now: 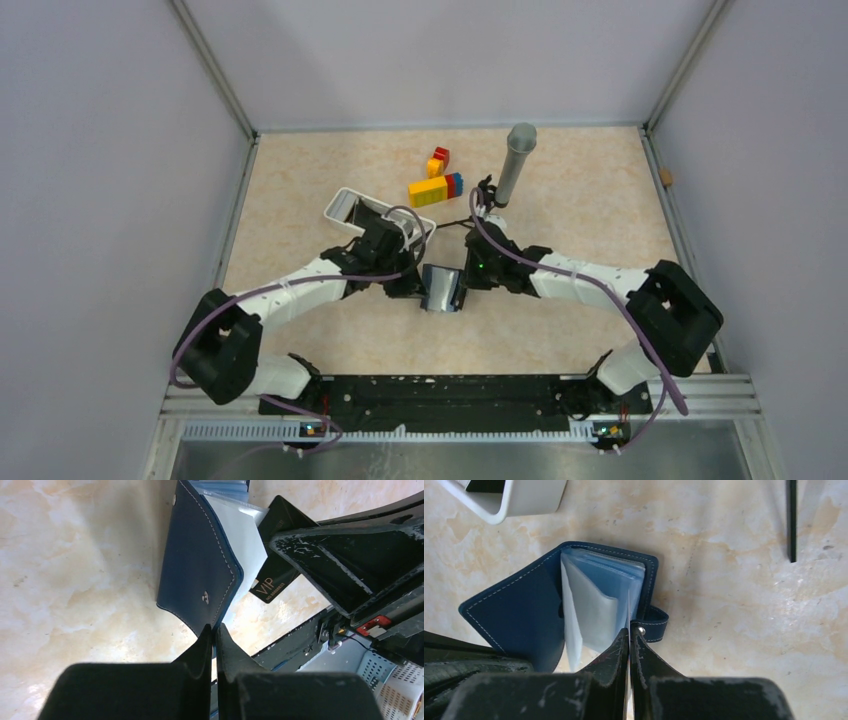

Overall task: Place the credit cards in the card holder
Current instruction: Open the card holder at the center of the board.

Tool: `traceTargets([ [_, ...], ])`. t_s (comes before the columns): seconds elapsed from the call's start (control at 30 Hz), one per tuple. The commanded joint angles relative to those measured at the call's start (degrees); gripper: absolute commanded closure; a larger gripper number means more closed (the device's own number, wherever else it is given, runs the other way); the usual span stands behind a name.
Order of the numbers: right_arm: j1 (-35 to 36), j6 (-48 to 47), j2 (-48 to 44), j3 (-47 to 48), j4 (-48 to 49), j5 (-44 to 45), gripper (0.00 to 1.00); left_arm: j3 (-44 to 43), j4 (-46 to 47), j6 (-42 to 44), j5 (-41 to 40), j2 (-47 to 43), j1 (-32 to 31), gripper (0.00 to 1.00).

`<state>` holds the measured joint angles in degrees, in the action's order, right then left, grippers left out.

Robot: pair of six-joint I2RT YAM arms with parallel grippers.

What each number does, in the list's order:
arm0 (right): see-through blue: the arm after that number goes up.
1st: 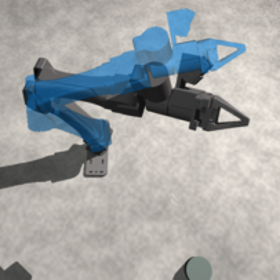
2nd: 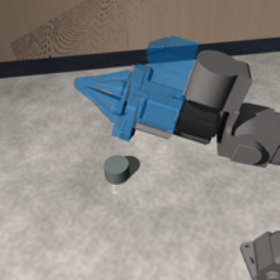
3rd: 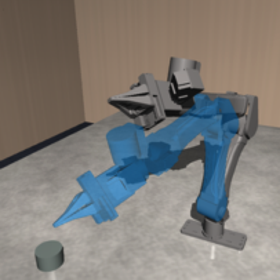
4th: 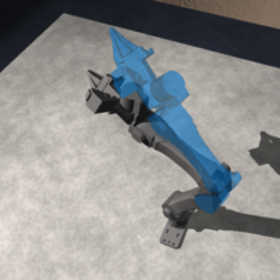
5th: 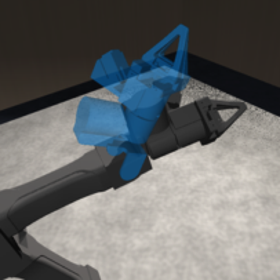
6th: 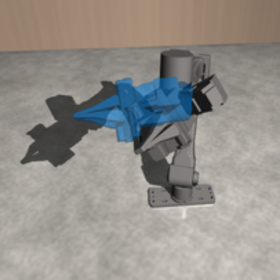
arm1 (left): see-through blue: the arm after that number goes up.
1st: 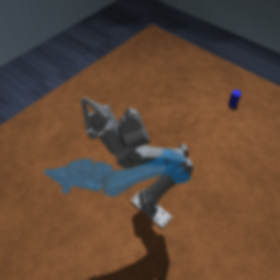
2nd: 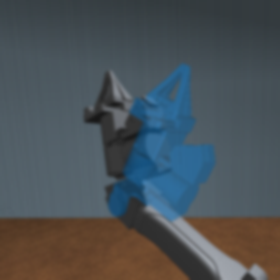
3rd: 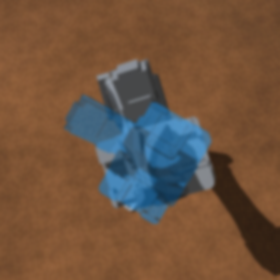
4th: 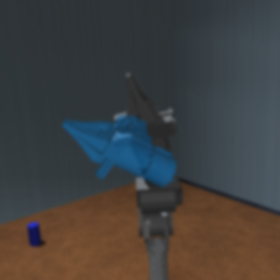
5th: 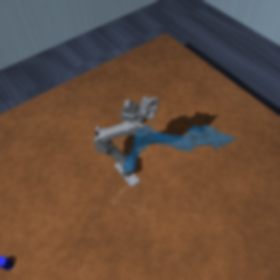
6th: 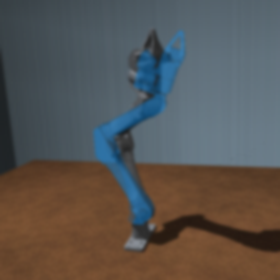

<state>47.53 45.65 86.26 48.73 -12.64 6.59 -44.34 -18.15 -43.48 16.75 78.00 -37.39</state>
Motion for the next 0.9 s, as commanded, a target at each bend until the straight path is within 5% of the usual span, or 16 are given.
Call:
traceTargets([
  [0.0, -2.68, -0.74, -0.41, 0.33, -1.6, 0.89, 1.0, 0.97, -1.67, 4.12, -0.91, 0.12, 2.66, 1.0],
  [0.87, -11.46, 3.44, -6.68, -11.71, 19.11, -22.88, 1.0, -1.97, -9.43, 14.98, -6.95, 8.43, 9.01, 1.0],
])
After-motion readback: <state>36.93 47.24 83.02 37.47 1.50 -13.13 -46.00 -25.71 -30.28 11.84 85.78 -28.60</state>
